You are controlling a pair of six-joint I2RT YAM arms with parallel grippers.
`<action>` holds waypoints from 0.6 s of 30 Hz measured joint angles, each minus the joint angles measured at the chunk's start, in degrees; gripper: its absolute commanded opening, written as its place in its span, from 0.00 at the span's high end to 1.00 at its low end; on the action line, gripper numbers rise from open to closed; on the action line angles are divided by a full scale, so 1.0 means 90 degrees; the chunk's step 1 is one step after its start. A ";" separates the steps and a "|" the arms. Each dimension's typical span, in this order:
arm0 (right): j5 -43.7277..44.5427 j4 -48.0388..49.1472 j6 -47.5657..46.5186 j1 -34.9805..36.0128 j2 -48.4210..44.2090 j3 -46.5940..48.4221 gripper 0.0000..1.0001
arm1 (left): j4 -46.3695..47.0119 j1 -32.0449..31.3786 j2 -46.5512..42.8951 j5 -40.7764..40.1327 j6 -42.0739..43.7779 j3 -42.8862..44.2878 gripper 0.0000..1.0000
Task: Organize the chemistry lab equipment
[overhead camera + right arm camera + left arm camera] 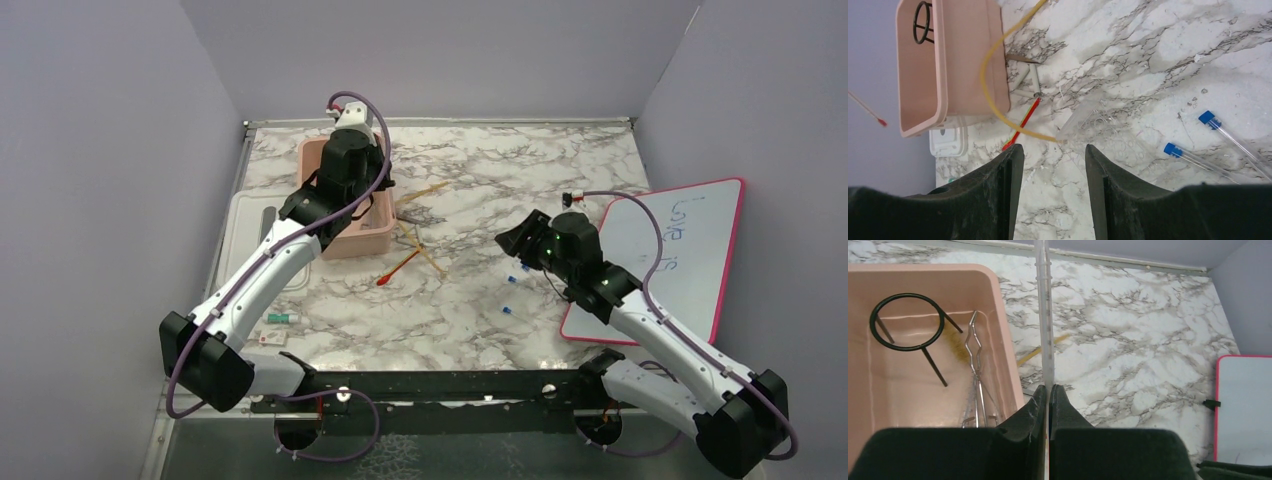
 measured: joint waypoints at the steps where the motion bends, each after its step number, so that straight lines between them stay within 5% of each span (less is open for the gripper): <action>1: -0.0032 0.0017 -0.0015 0.0000 0.0015 0.0000 0.48 | 0.0027 0.0000 -0.0002 0.0131 0.0000 0.0002 0.97; 9: -0.0228 0.0121 -0.0029 0.0000 0.0085 -0.0005 0.48 | -0.0384 0.0228 0.0238 0.0398 0.0287 0.0449 0.96; 18: -0.0282 0.0206 -0.0029 0.0000 0.0095 -0.0085 0.48 | -0.1338 0.1246 0.1710 0.1166 0.0845 0.1569 0.95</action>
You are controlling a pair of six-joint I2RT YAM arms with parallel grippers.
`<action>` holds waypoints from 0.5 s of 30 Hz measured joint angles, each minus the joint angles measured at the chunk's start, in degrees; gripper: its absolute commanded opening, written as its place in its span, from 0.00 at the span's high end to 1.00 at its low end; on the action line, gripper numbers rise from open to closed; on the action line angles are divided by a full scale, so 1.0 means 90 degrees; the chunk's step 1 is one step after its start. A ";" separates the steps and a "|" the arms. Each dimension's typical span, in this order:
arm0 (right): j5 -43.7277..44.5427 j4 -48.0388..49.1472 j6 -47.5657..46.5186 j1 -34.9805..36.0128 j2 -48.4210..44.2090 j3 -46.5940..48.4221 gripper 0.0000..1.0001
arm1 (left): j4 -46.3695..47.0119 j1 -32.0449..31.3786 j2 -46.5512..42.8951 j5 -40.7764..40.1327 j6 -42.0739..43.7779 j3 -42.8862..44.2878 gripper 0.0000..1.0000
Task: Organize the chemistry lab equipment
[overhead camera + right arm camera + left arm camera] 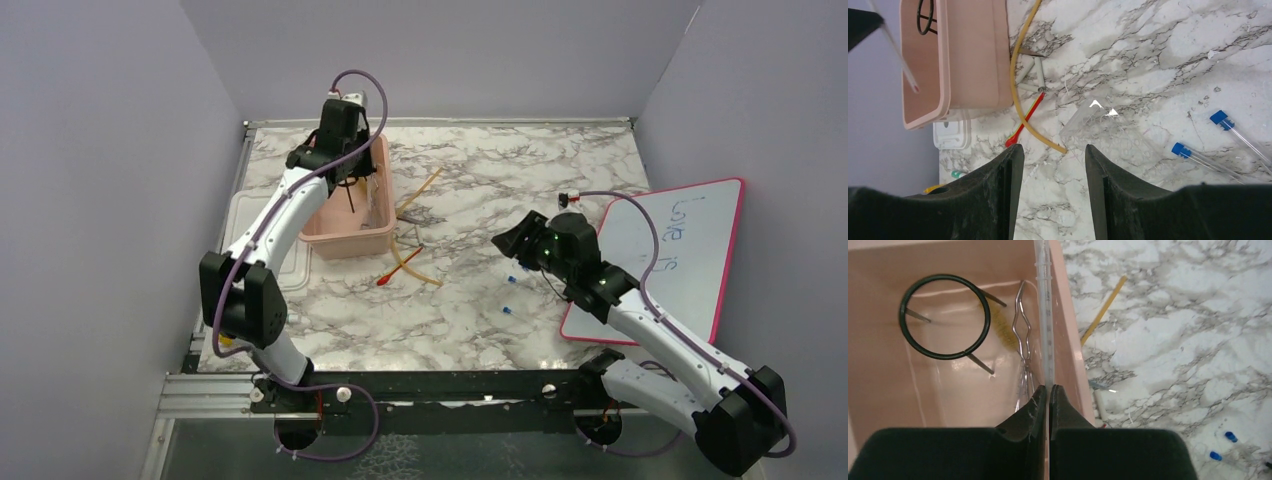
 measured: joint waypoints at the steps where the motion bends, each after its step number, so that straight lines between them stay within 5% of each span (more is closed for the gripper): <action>1: -0.0012 0.0017 0.0000 0.0000 0.0010 -0.0002 0.47 | -0.0075 0.0075 0.0265 0.0170 0.0032 0.0032 0.95; 10: -0.0073 0.0114 -0.0002 0.0000 0.0056 -0.0051 0.47 | -0.0435 0.0282 0.1768 0.0947 0.0066 0.0262 0.89; 15: -0.0092 0.0155 -0.0005 0.0000 0.0061 -0.0102 0.47 | -0.0430 0.0301 0.2055 0.1042 -0.0005 0.0282 0.78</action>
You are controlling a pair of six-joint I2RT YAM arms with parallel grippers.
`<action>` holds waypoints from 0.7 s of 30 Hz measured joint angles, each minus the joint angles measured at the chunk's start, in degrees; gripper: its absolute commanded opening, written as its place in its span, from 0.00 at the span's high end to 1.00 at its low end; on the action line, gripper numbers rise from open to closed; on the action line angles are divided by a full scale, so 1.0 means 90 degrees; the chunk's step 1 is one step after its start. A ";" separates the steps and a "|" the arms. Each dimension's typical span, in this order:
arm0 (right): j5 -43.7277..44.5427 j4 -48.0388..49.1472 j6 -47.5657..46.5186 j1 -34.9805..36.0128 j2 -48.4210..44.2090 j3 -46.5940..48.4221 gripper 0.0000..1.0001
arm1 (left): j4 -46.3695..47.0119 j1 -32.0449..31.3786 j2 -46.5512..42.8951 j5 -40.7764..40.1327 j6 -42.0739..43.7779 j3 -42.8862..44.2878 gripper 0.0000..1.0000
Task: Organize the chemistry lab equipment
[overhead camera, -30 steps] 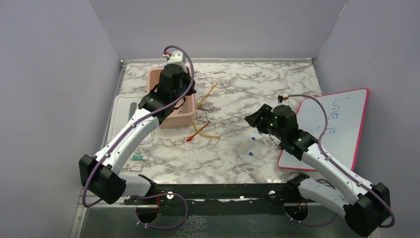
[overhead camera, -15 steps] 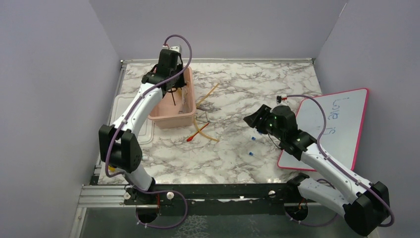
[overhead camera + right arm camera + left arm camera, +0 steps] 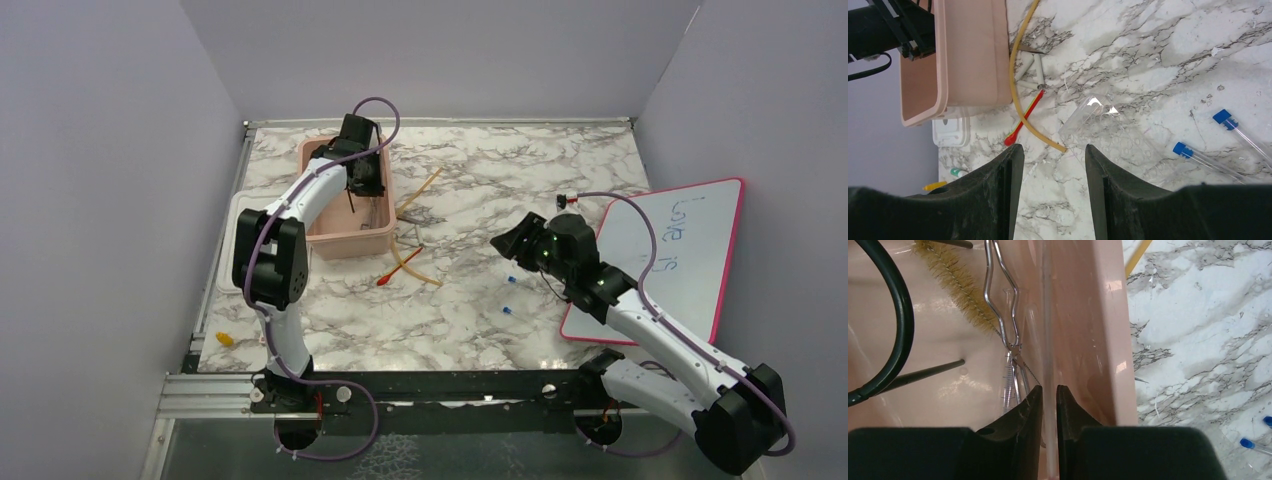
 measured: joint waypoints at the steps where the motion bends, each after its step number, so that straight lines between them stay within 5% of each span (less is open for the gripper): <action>1: -0.0002 0.0000 0.0000 0.0000 0.0000 -0.0002 0.47 | 0.0000 0.0000 0.0017 0.0000 -0.0017 0.0000 0.74; 12: -0.0002 0.0002 -0.0019 0.0000 0.0041 -0.0002 0.47 | 0.0000 0.0000 -0.0199 0.0010 -0.0141 -0.0070 0.66; 21: 0.0000 0.0000 -0.0056 0.0000 0.0041 -0.0002 0.48 | 0.0000 -0.0274 -0.1802 0.0000 -0.0148 -0.0289 0.61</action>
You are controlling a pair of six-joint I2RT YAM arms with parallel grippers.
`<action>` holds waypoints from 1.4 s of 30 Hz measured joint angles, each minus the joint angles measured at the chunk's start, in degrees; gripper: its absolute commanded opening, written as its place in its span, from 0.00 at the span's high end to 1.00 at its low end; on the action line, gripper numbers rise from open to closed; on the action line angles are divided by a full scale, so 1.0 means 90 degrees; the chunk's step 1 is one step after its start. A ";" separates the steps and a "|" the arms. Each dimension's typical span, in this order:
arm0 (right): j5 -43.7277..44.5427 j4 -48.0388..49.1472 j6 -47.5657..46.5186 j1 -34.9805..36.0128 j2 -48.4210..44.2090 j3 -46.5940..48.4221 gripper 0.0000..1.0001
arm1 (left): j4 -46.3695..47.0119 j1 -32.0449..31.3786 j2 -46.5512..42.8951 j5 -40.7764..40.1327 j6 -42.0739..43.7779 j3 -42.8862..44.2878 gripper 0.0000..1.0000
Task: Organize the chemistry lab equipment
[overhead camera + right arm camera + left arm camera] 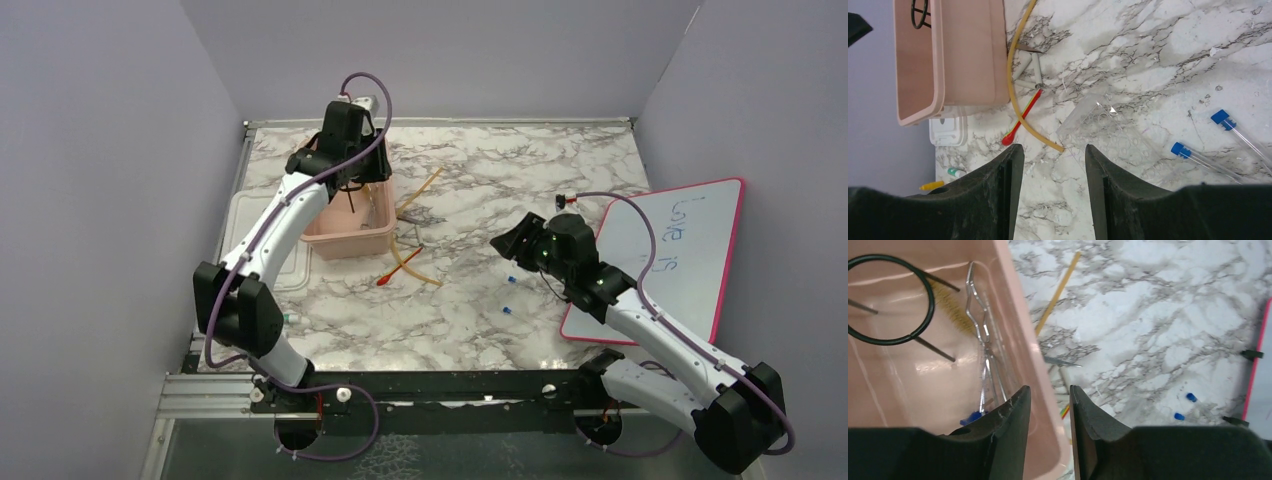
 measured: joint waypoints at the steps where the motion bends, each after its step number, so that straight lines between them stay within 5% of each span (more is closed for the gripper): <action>1: 0.0000 0.0000 0.0000 0.0000 0.0000 0.0000 0.47 | 0.0012 -0.0129 -0.0148 -0.0049 0.0017 0.0002 0.61; 10: 0.0002 -0.0015 0.0005 0.0000 -0.0010 0.0000 0.47 | -0.0109 -0.1766 -0.0017 -0.1297 0.0430 0.0440 0.55; 15: 0.0005 -0.0070 0.0005 0.0000 -0.0109 -0.0024 0.48 | -0.0403 -0.2174 0.1078 -0.2448 0.0695 0.1003 0.73; 25: 0.0002 -0.0104 0.0007 0.0000 -0.0158 -0.0197 0.48 | -0.1321 -0.2261 0.3084 -0.4046 0.0940 0.1581 0.78; 42: 0.0000 -0.0053 0.0010 0.0000 -0.0100 -0.0282 0.48 | -0.1583 -0.2023 0.4235 -0.4636 0.0935 0.2132 0.73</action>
